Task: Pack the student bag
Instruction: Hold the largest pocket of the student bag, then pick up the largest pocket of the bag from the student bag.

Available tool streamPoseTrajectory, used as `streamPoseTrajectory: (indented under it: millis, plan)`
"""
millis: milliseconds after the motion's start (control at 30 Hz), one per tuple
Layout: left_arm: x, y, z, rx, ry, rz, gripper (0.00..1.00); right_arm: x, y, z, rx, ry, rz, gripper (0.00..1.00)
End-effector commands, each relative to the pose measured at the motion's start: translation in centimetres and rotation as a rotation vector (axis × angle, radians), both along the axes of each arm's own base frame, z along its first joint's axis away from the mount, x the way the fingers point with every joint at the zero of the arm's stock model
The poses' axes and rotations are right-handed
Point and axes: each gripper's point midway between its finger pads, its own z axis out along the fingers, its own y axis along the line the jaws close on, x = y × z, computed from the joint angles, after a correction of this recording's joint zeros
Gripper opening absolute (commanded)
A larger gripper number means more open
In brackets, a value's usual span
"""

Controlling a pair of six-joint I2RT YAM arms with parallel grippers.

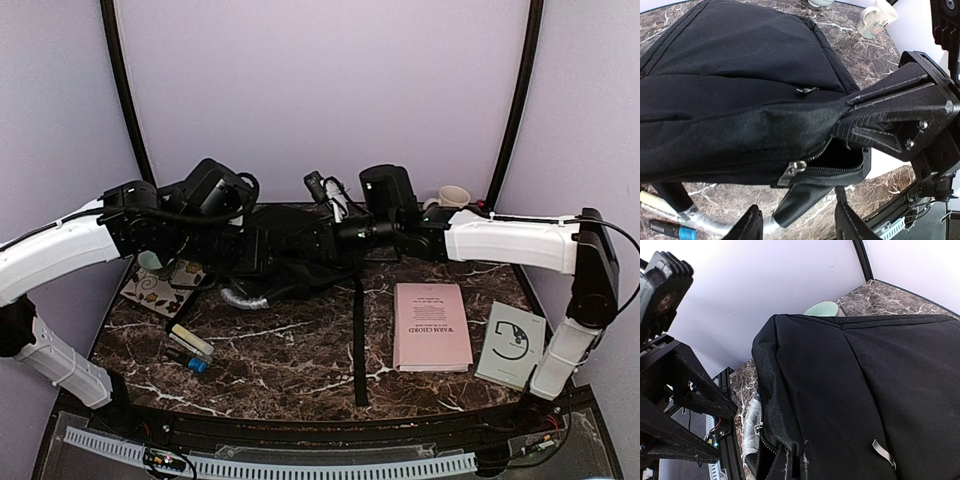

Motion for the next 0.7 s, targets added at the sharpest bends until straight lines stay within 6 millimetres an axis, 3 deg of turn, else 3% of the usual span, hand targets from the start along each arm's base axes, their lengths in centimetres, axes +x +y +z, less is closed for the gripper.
streamPoseTrajectory:
  millis: [0,200,667]
  plan:
    - [0.9,-0.6,0.0,-0.022,-0.053,0.004,0.5,-0.9,-0.4,4.5,0.093,-0.071,0.014,0.0]
    - [2.2,-0.4,-1.3,0.052,-0.08,0.03,0.42,-1.2,-0.5,5.0,0.096,-0.073,0.023,0.0]
    - [3.8,-1.0,-2.1,0.09,-0.135,-0.007,0.24,-2.6,-1.1,6.3,0.115,-0.086,0.06,0.0]
